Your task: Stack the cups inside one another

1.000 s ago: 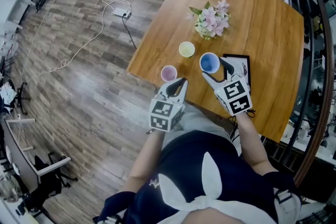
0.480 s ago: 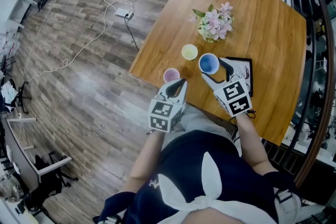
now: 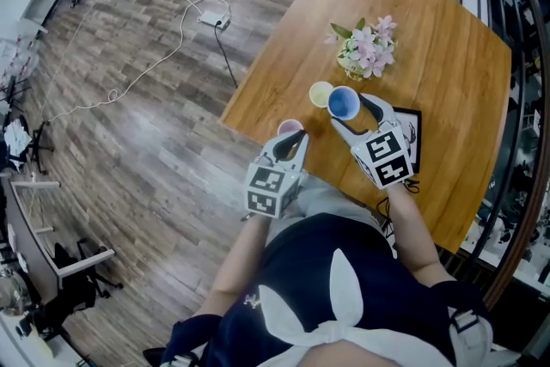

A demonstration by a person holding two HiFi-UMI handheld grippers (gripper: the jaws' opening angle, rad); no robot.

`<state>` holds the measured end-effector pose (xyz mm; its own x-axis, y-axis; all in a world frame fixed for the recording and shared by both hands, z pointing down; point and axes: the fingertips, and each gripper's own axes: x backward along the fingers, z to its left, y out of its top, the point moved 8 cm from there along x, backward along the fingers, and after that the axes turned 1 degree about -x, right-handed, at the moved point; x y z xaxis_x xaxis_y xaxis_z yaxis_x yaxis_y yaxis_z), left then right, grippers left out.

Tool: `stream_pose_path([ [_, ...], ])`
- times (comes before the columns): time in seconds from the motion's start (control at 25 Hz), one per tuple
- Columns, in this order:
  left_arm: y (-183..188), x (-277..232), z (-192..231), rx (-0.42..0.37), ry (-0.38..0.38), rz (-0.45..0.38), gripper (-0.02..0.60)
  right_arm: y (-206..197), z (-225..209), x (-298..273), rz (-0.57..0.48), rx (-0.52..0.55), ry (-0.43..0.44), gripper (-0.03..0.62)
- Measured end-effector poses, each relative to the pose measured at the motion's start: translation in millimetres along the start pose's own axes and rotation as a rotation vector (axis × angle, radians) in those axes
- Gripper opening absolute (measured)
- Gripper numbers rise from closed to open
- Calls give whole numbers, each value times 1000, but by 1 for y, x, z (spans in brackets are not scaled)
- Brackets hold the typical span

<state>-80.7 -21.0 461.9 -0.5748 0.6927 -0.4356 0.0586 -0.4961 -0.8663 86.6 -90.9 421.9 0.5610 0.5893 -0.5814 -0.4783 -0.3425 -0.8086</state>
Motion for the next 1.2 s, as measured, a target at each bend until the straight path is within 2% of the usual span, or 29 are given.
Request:
stream_pose_path([
  [0.52, 8, -6, 33, 30, 66, -3, 31, 23, -16, -42, -8, 36, 40, 310],
  [1.2, 8, -21, 59, 64, 89, 37, 31, 22, -29, -74, 41, 25, 82, 310],
])
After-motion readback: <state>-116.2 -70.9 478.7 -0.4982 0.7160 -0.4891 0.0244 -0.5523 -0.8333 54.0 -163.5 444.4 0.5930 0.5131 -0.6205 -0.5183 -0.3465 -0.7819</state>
